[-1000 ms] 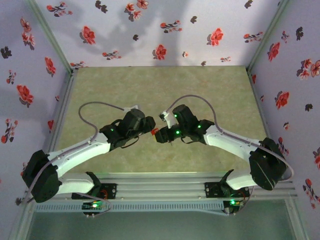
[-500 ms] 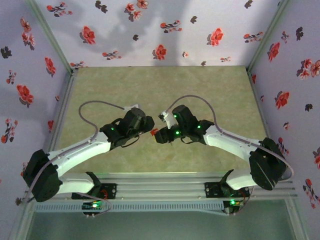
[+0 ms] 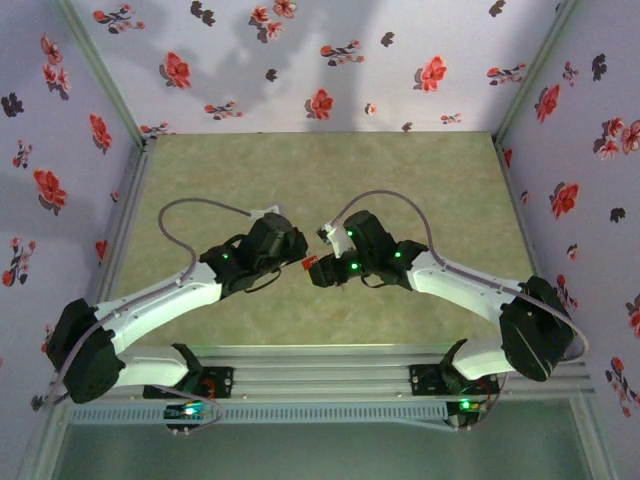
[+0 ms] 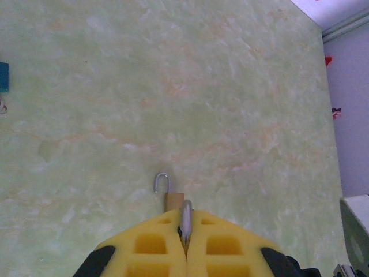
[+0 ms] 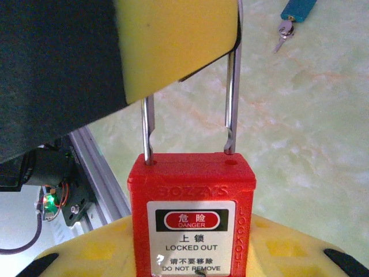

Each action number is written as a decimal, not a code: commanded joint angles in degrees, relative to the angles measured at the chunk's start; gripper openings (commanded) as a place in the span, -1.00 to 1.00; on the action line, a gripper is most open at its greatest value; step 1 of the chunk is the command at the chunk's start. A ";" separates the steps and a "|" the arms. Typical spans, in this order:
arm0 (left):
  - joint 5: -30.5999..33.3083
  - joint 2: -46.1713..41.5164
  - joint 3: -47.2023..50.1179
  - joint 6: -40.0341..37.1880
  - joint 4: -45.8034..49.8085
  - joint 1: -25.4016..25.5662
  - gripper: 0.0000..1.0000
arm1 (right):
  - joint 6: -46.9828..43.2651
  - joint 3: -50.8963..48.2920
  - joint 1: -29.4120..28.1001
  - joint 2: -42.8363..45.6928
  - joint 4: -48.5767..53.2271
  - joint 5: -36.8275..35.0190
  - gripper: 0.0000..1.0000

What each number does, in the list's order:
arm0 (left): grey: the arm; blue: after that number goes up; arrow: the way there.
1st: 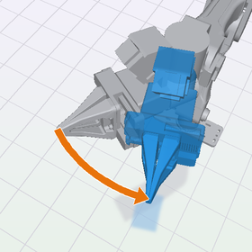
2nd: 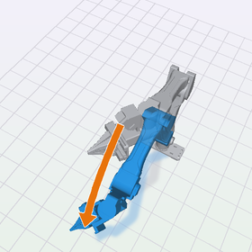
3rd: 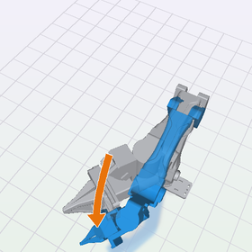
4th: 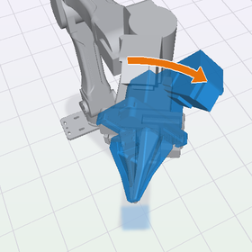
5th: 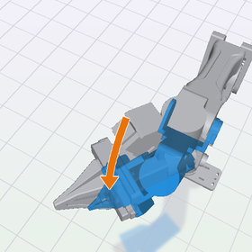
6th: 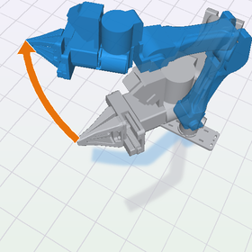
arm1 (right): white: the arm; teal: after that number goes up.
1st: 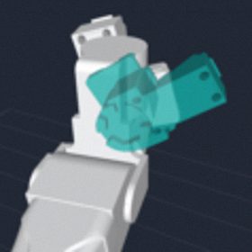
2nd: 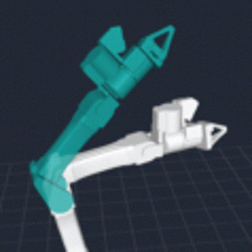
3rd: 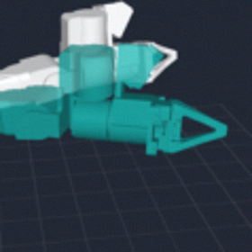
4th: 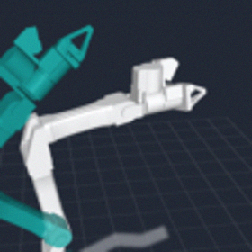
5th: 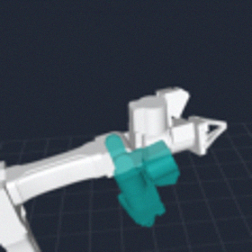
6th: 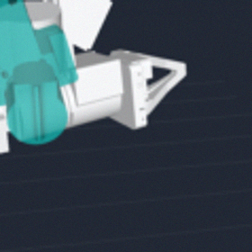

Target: Lock with the key

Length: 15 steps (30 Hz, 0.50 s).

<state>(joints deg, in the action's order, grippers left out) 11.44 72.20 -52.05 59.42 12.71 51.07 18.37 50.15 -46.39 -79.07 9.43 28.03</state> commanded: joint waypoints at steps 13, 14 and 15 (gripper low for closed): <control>4.72 -0.51 1.43 -2.37 -4.81 2.64 -1.00 | -2.02 0.31 -0.66 1.32 0.79 -0.78 -1.00; 5.45 -0.77 1.47 -2.55 -5.00 2.96 -1.00 | -2.02 0.33 -0.63 1.33 0.78 -0.87 -1.00; 5.61 -1.19 2.23 -2.90 -6.58 3.07 -1.00 | -2.02 0.30 -0.64 1.29 0.79 -0.87 -1.00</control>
<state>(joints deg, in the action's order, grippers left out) 14.96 72.25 -50.83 59.79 10.33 52.88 17.52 50.15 -46.46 -79.05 10.15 27.16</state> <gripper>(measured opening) 0.062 0.381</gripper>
